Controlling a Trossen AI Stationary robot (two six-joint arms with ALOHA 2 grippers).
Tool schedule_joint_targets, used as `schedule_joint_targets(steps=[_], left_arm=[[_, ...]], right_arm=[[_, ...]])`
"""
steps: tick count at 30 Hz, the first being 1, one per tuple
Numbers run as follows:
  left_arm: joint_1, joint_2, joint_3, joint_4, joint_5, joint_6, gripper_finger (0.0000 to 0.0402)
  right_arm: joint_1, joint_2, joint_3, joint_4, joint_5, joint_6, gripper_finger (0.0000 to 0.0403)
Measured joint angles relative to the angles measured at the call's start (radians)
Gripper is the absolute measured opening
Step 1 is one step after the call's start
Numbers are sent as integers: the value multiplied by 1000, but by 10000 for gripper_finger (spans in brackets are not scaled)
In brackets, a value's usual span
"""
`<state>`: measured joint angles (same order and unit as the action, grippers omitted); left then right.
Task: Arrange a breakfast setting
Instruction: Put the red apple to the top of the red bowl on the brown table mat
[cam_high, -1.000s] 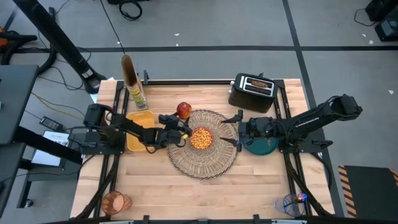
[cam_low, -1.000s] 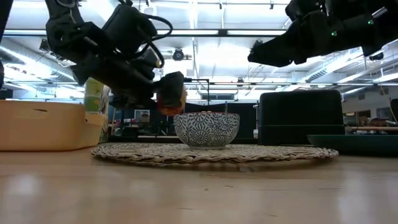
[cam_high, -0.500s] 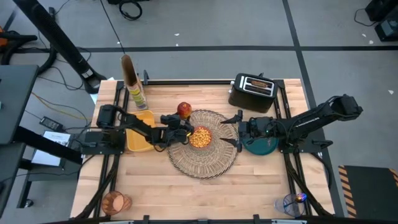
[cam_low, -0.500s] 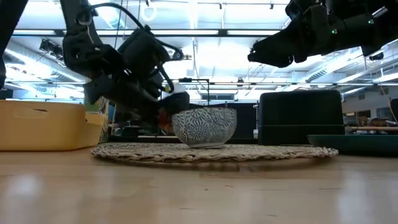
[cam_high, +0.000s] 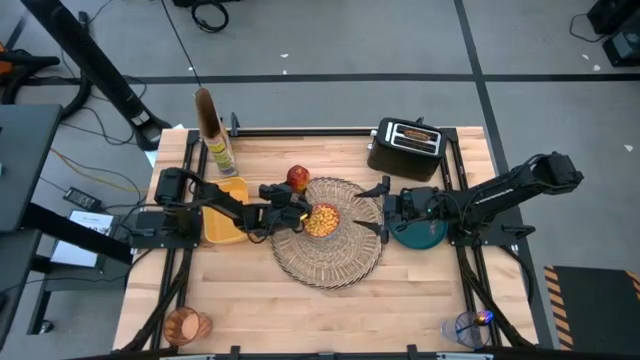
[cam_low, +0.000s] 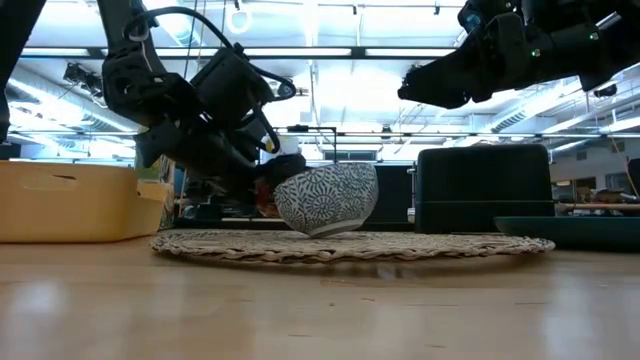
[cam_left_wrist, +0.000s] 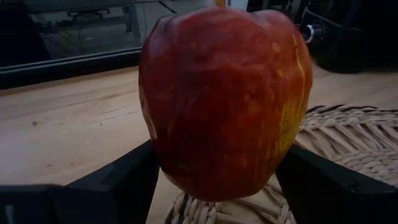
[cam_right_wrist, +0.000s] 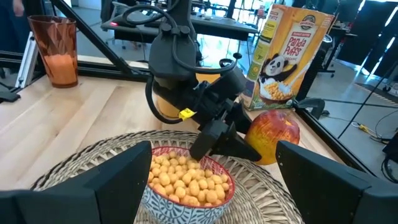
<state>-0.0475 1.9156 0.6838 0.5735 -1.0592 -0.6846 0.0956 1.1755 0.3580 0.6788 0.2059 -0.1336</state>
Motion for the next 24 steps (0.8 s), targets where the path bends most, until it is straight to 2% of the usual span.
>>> schedule_joint_targets(steps=[6,13,19,24], left_arm=[[-1,0,0,21,-1,2,295],[-2,0,0,96,-2,69,295],[-2,0,-1,179,-2,160,295],[-3,-13,-2,285,-1,310,295]], right_arm=[[-1,0,0,4,0,-1,352],[-34,0,0,99,0,3,347],[-81,12,18,122,0,33,314],[-108,108,101,120,0,28,279]])
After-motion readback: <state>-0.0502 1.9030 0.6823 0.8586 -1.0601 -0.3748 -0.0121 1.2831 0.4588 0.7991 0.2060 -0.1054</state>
